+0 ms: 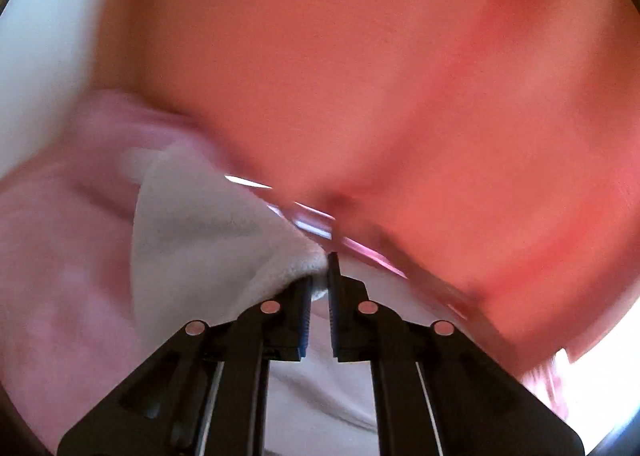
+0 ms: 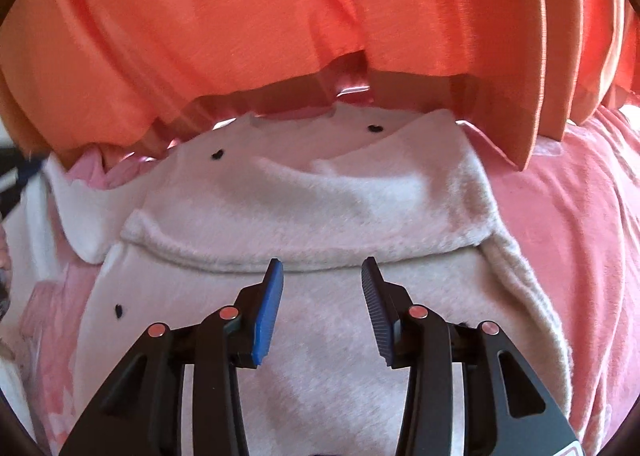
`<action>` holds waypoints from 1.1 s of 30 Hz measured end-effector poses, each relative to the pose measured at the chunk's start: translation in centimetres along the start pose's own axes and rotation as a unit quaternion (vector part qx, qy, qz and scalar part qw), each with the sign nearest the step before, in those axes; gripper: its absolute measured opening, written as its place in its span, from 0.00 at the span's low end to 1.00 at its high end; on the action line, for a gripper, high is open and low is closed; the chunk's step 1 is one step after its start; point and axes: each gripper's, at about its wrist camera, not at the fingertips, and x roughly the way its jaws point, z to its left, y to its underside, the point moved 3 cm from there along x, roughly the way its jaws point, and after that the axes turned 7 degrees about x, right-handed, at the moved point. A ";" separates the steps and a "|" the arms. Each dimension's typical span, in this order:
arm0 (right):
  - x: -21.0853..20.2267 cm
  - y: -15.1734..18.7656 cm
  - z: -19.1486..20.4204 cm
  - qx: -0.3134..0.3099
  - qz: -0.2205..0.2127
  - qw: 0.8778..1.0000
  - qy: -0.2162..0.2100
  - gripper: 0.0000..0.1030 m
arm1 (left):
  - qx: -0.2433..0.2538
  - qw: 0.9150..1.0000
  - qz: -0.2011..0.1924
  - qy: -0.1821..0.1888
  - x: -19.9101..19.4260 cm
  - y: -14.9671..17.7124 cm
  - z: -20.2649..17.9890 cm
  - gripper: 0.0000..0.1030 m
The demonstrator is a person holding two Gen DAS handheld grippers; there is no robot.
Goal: Fold small clothes
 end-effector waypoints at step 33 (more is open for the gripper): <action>7.8 6.4 16.4 -0.410 0.003 0.911 -0.055 0.14 | -0.095 0.982 0.139 -0.085 6.8 11.3 7.7 0.68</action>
